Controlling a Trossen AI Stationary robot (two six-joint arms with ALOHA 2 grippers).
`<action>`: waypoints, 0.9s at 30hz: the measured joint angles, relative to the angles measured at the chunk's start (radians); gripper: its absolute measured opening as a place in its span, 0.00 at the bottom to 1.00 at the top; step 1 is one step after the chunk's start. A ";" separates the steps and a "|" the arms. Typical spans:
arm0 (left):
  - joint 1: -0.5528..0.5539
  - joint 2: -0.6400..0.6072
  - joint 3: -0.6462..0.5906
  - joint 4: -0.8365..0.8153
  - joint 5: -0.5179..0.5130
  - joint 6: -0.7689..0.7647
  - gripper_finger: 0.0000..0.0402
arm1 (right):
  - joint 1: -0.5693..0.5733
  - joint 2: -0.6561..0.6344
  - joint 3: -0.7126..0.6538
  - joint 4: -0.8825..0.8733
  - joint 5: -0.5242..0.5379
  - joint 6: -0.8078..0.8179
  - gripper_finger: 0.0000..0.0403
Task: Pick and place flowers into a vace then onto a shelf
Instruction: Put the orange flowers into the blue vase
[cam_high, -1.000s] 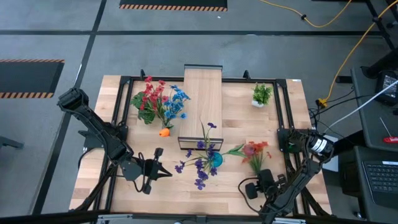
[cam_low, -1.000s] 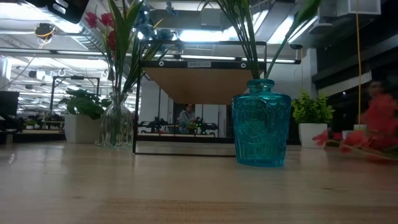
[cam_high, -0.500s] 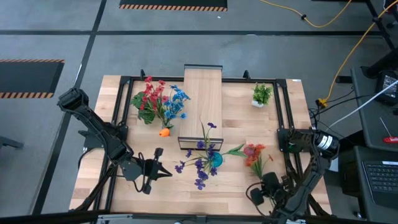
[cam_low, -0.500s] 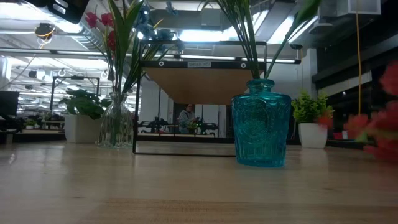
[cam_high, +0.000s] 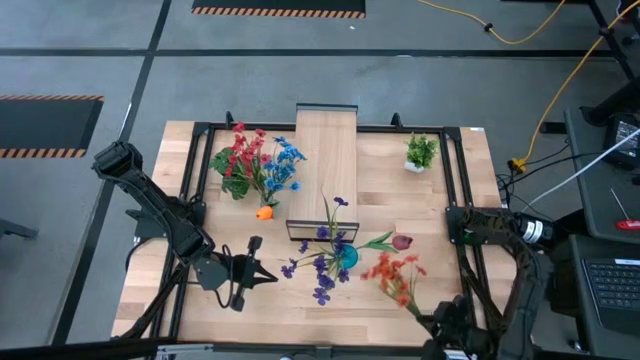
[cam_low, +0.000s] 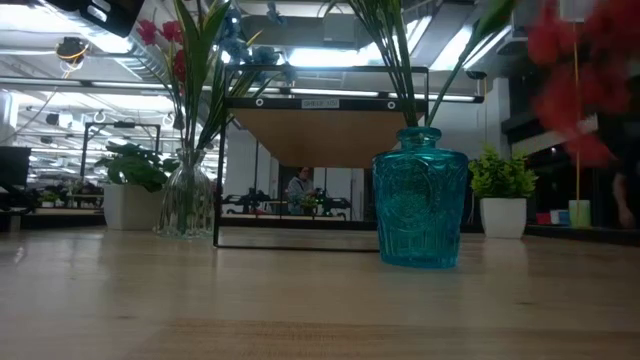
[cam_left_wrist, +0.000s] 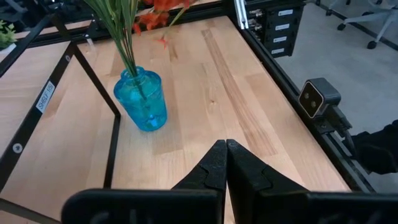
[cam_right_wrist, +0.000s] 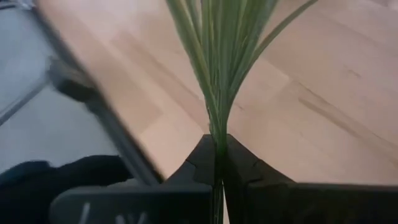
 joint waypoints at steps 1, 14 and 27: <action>0.000 0.000 0.000 0.000 0.000 0.000 0.00 | 0.005 0.000 0.000 0.012 0.025 -0.018 0.02; 0.000 0.000 0.000 0.000 0.001 0.000 0.00 | 0.012 0.004 0.000 0.188 0.374 -0.375 0.02; 0.000 0.000 0.000 0.000 0.002 0.000 0.01 | -0.049 0.004 -0.007 0.191 0.756 -0.564 0.02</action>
